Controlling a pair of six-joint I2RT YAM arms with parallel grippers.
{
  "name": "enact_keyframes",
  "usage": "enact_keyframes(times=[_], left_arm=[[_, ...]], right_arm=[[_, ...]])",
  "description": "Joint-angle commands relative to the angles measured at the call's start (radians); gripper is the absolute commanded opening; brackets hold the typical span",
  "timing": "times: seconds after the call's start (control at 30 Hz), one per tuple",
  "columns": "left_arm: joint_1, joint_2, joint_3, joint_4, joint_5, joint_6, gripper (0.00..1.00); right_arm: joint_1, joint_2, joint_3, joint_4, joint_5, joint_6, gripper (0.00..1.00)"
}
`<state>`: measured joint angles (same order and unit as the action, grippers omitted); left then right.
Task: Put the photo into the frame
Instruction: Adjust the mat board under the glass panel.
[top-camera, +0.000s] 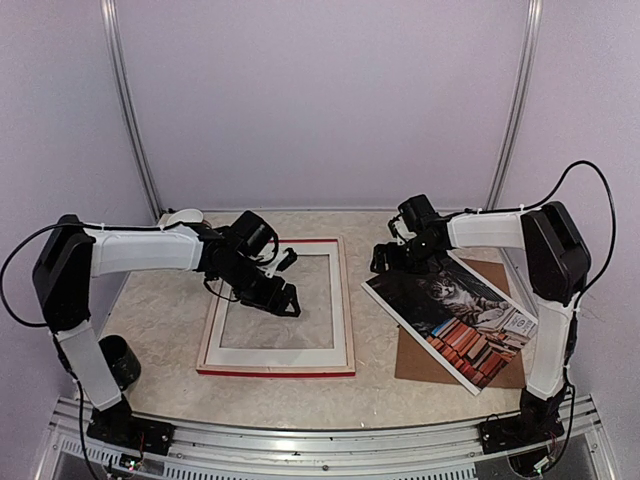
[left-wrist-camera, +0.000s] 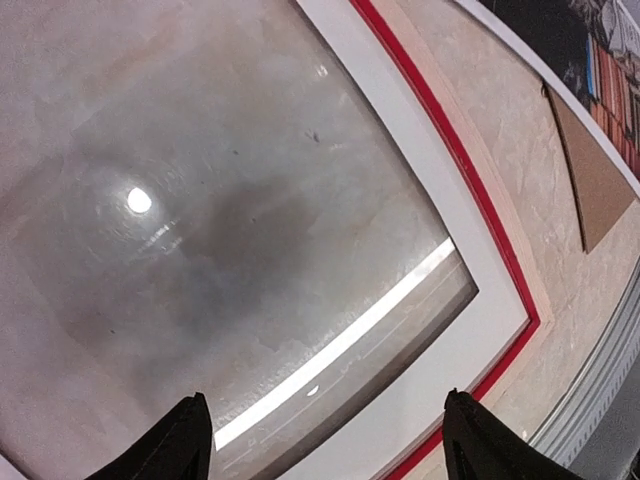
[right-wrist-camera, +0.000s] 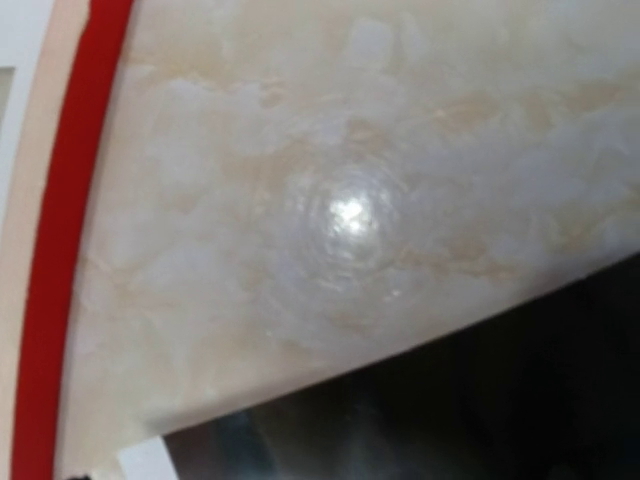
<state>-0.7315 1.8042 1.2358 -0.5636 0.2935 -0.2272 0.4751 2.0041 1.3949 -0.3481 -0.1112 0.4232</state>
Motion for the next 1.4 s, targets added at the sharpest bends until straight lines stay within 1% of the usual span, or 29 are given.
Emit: enact_keyframes(times=[0.0,0.13,0.17,0.2,0.4,0.5,0.57,0.8,0.97,1.2,1.37], left_arm=[[0.060,-0.089,0.024,0.103,-0.047,-0.063,0.81],[0.106,-0.121,0.011,0.163,-0.065,-0.101,0.95],[0.116,-0.126,0.006,0.175,-0.068,-0.107,0.98],[0.133,-0.132,0.003,0.184,-0.080,-0.115,0.99],[0.216,-0.155,-0.034,0.253,-0.125,-0.215,0.99],[0.251,-0.169,-0.055,0.277,-0.171,-0.271,0.99],[0.264,-0.180,-0.077,0.304,-0.204,-0.315,0.99],[0.282,-0.194,-0.156,0.415,-0.247,-0.397,0.99],[0.292,-0.192,-0.217,0.479,-0.237,-0.429,0.99],[0.300,-0.198,-0.253,0.505,-0.289,-0.456,0.99],[0.313,-0.200,-0.274,0.515,-0.333,-0.472,0.99]], right_arm=[[-0.011,-0.056,0.026,-0.039,0.050,-0.025,0.99],[-0.027,-0.078,0.033,-0.066,0.064,-0.039,0.99],[-0.033,-0.087,0.034,-0.071,0.069,-0.042,0.99],[-0.041,-0.096,0.032,-0.076,0.075,-0.047,0.99],[-0.069,-0.169,0.007,-0.091,0.104,-0.073,0.99],[-0.077,-0.195,0.002,-0.108,0.164,-0.077,0.99],[-0.087,-0.212,-0.009,-0.112,0.175,-0.077,0.99],[-0.144,-0.264,-0.059,-0.111,0.152,-0.054,0.99],[-0.168,-0.290,-0.099,-0.116,0.163,-0.046,0.99],[-0.222,-0.330,-0.159,-0.080,0.122,-0.006,0.99],[-0.231,-0.316,-0.176,-0.072,0.114,0.004,0.99]])
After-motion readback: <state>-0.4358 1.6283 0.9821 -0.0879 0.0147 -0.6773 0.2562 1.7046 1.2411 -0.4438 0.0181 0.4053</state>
